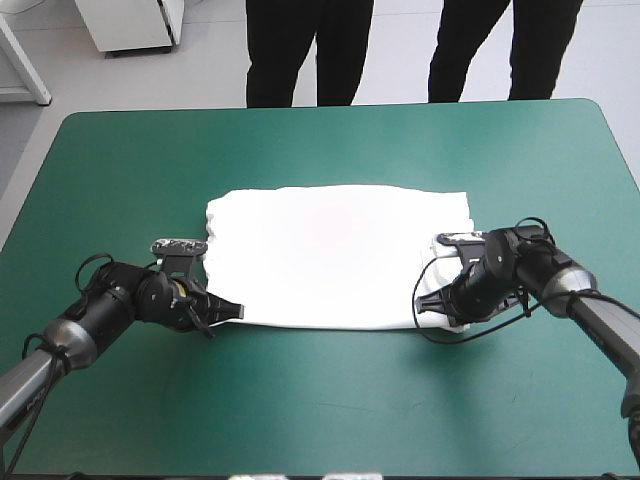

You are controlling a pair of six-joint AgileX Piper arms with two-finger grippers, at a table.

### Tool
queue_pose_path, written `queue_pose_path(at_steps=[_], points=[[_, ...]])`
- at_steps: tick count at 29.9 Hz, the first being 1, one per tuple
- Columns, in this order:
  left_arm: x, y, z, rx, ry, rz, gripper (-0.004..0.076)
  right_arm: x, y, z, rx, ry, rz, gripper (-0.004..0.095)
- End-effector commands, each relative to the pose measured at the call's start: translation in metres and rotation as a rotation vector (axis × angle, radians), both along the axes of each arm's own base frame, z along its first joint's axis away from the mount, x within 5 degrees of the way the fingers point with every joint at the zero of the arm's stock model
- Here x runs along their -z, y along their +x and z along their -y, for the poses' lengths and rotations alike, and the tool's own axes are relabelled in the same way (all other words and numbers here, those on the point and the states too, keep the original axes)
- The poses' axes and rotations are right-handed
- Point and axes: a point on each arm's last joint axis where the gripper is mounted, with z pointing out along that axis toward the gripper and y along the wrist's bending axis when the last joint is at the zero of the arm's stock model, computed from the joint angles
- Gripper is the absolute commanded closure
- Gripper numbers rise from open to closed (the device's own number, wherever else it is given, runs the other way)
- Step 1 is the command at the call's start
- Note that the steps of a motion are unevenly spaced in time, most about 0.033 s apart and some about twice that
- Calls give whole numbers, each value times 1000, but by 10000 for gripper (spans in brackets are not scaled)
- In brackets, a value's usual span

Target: Fold the cloth

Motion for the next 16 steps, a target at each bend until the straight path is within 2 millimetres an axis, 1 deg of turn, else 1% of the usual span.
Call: queue_pose_path(at_steps=[1,3,5,10,11,13,16], points=[[-7,-13,-2,-18,-46,39,734,-10,-20,-5,-10,37,31,925],[0,-22,-4,-21,-49,14,734,-7,-30,-6,-6,40,17,925],[6,-28,-6,-24,-49,-5,734,-6,-35,-7,4,44,22,925],[8,-31,-7,-31,-45,-43,726,-8,-36,-6,5,48,29,913],[8,-31,-6,-26,-45,-43,710,-8,-37,-6,4,47,25,886],[8,-32,-6,-23,-43,-54,650,-8,-38,-6,22,50,6,793],[2,-34,-5,0,-45,-92,473,-13,-40,-7,16,46,-33,564]])
